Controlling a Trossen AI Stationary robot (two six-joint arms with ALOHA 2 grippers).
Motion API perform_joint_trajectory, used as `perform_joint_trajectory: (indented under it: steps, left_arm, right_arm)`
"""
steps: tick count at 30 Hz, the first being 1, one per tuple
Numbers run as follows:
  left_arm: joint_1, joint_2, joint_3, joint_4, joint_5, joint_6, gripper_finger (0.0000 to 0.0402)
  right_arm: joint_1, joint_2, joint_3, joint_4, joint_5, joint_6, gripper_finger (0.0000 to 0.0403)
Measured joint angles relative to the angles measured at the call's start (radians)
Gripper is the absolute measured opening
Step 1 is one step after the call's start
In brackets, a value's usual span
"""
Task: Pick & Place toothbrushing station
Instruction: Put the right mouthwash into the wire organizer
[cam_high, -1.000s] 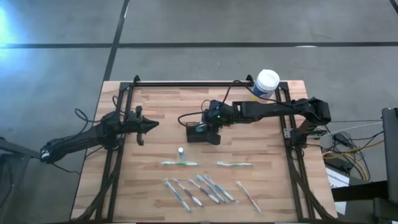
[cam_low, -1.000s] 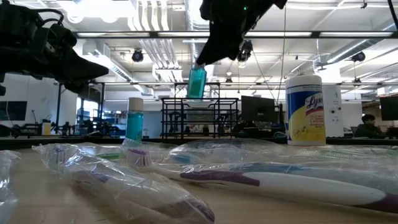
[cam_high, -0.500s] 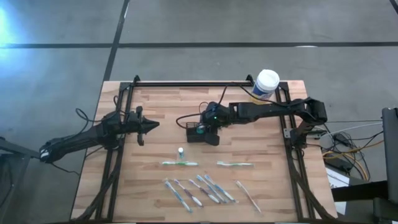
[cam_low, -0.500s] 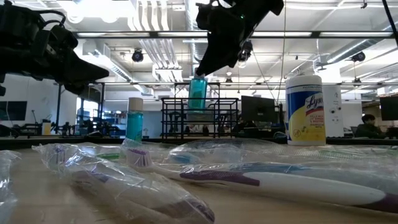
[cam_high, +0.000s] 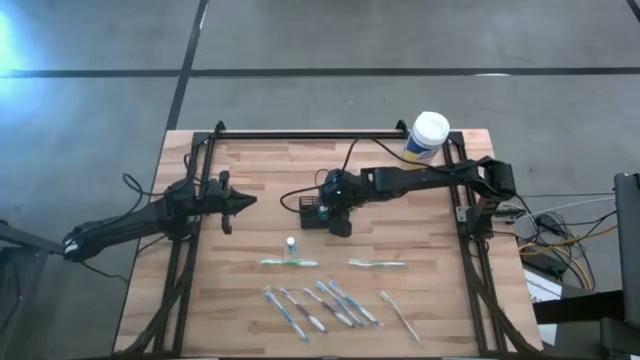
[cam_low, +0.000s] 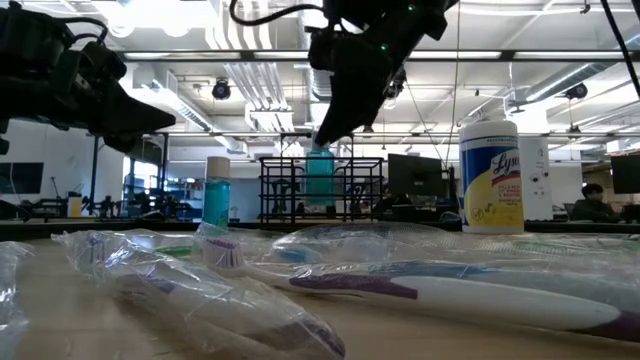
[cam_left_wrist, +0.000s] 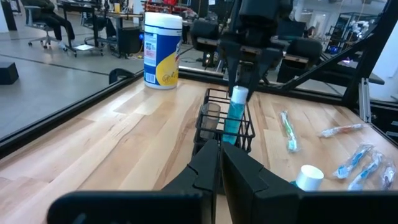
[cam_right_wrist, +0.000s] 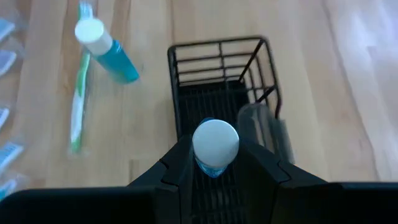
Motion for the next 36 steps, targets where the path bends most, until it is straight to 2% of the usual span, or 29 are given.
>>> perform_joint_trajectory:
  steps: [13, 17, 22, 36]
  left_arm:
    - [0.0, 0.02, 0.0, 0.0, 0.0, 0.006, 0.0026]
    - [0.0, 0.02, 0.0, 0.0, 0.0, 0.006, 0.0026]
    - [0.0, 0.022, 0.0, 0.001, 0.0, 0.006, 0.0026]
    - [0.0, 0.033, 0.0, 0.001, 0.0, 0.008, 0.0026]
  right_arm:
    - [-0.003, 0.018, 0.0, 0.031, -0.003, -0.008, 0.009]
    - [-0.003, 0.03, 0.001, 0.05, -0.05, -0.006, 0.009]
    - [-0.006, 0.061, 0.003, 0.058, -0.059, -0.007, 0.009]
    - [-0.013, 0.075, 0.015, 0.061, -0.054, -0.049, 0.0091]
